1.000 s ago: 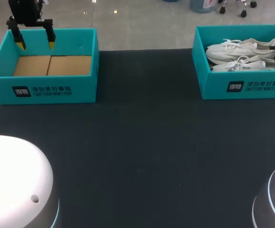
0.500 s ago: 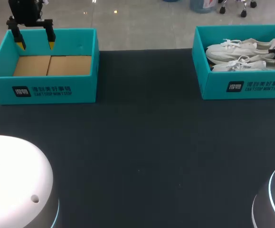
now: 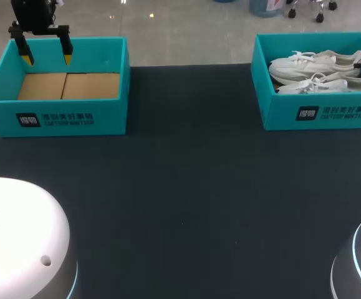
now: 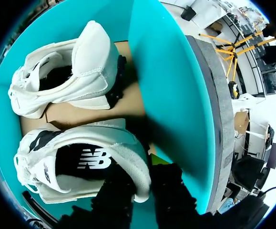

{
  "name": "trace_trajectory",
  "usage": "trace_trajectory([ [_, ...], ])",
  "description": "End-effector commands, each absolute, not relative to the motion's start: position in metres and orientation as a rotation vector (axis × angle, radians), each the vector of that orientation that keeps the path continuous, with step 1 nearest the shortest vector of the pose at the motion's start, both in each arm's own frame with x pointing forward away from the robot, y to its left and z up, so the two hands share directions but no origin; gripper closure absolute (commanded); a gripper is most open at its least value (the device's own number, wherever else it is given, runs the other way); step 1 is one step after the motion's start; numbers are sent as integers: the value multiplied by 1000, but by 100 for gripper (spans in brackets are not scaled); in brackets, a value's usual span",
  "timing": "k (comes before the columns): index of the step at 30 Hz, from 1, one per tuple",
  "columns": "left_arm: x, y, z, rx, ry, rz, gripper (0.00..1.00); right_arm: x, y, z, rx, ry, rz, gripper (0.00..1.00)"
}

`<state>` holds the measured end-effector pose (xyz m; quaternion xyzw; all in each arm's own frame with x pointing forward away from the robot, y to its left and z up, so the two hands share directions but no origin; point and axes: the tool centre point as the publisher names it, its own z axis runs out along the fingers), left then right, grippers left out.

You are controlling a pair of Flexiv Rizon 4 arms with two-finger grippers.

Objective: Take the shoe out of the shoebox, open the shoe tongue, remove and reinsert the insole, then place the shoe into the shoebox

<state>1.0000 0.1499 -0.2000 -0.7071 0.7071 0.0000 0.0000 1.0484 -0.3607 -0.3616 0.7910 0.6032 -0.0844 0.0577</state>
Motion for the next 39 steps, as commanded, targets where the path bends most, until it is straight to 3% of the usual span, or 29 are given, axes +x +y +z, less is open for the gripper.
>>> trace_trajectory([
  [1, 1000, 150, -200, -2221, 2222, 0, 0, 1049, -360, -347, 2448, 1807, -268, 100],
  [25, 1000, 150, -200, -2221, 2222, 0, 0, 1037, -334, -215, 2378, 1768, -166, 100],
  [39, 1000, 150, -200, -2221, 2222, 0, 0, 1018, -302, -178, 2262, 1906, -71, 100],
])
